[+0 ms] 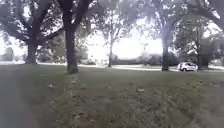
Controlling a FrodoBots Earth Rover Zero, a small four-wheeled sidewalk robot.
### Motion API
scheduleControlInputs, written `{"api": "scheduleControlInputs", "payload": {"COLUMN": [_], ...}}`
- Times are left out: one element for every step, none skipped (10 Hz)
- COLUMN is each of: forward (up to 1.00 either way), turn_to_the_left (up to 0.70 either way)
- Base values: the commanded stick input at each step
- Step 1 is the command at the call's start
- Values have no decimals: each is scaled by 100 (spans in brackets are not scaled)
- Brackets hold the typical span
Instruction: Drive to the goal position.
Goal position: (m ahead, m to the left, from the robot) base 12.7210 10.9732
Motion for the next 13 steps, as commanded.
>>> {"api": "scheduleControlInputs", "payload": {"forward": [70, 70, 70, 70, 70, 70, 70, 70, 70, 70, 70, 70, 70], "turn_to_the_left": [0, 0, 0, 0, 0, 0, 0, 0, 0, 0, 0, 0, 0]}}
